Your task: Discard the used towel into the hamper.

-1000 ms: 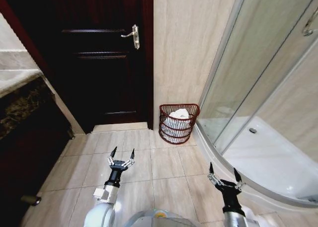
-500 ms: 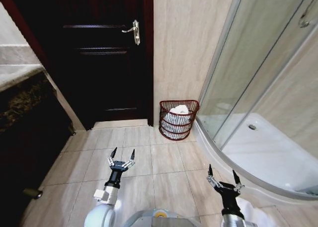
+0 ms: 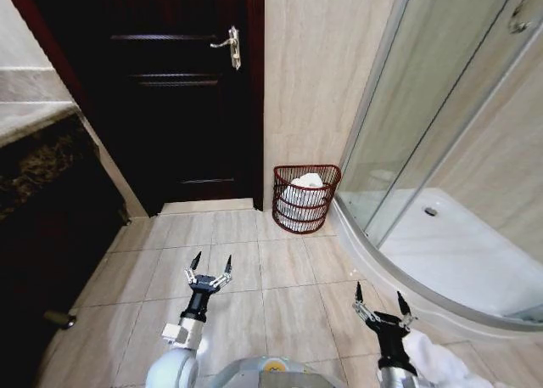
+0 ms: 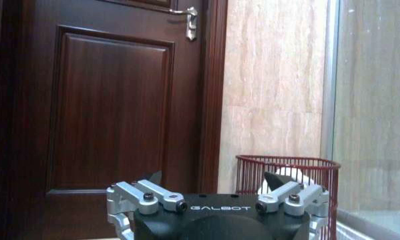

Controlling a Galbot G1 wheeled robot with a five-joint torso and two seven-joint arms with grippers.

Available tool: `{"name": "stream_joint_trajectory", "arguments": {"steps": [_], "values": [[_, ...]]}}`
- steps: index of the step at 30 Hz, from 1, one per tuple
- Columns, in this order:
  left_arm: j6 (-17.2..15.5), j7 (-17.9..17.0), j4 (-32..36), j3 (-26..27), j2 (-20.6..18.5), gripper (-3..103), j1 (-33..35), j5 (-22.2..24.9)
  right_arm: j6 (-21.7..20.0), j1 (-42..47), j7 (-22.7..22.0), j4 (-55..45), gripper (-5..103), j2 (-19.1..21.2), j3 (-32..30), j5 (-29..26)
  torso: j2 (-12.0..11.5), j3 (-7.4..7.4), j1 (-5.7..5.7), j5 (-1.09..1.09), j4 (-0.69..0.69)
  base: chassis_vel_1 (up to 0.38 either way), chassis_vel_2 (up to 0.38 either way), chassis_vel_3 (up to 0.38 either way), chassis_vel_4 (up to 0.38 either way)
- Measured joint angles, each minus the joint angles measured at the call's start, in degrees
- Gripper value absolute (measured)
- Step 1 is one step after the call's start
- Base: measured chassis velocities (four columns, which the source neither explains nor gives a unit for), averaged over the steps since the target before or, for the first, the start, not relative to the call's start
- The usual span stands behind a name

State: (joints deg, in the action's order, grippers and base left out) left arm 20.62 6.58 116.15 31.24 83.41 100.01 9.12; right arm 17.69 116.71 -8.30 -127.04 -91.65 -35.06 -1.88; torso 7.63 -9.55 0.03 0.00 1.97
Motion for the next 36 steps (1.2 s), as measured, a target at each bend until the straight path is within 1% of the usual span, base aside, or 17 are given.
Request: {"name": "stream_joint_trajectory", "arguments": {"steps": [5, 19, 24, 30, 32, 36], "values": [[-0.2, -0.2, -0.1, 0.0, -0.1, 100, -0.2, -0.1, 0.4, -0.1, -0.5, 0.3, 100, 0.0, -0.1, 0.0, -0.3, 0.41, -0.01, 0.0, 0.0, 0.0, 0.0, 0.0, 0.0], [-0.2, -0.1, -0.8, -0.3, -0.3, 100, -0.5, -0.2, 1.8, 0.0, -1.3, 1.5, 100, -0.3, 0.1, 0.0, -0.6, 0.74, -0.02, 0.0, 0.0, -0.065, -0.048, -0.045, -0.055], [-0.1, -0.1, -1.4, -0.6, -0.6, 100, -0.5, -0.5, 2.1, -0.1, -1.5, 1.7, 100, -0.4, 0.6, 0.2, -0.7, 0.85, -0.02, 0.0, 0.01, -0.1, -0.083, -0.084, -0.118], [-0.1, 0.0, -2.2, -1.0, -0.8, 100, -0.5, -1.0, 2.3, -0.4, -1.6, 1.6, 100, -0.5, 0.6, 0.3, -0.8, 0.95, -0.03, 0.0, -0.01, -0.113, -0.114, -0.137, -0.138], [-0.1, 0.0, -2.5, -1.0, -0.8, 100, -0.6, -1.1, 2.3, -0.7, -1.6, 1.4, 100, -0.5, 0.5, 0.3, -0.8, 0.94, -0.03, 0.0, 0.01, -0.104, -0.113, -0.133, -0.136], [-0.2, 0.0, -2.6, -1.0, -0.9, 100, -0.8, -1.2, 2.4, -0.8, -1.7, 1.3, 100, -0.5, 0.2, 0.3, -0.8, 0.93, -0.03, -0.01, -0.02, -0.152, -0.131, -0.136, -0.13]]}}
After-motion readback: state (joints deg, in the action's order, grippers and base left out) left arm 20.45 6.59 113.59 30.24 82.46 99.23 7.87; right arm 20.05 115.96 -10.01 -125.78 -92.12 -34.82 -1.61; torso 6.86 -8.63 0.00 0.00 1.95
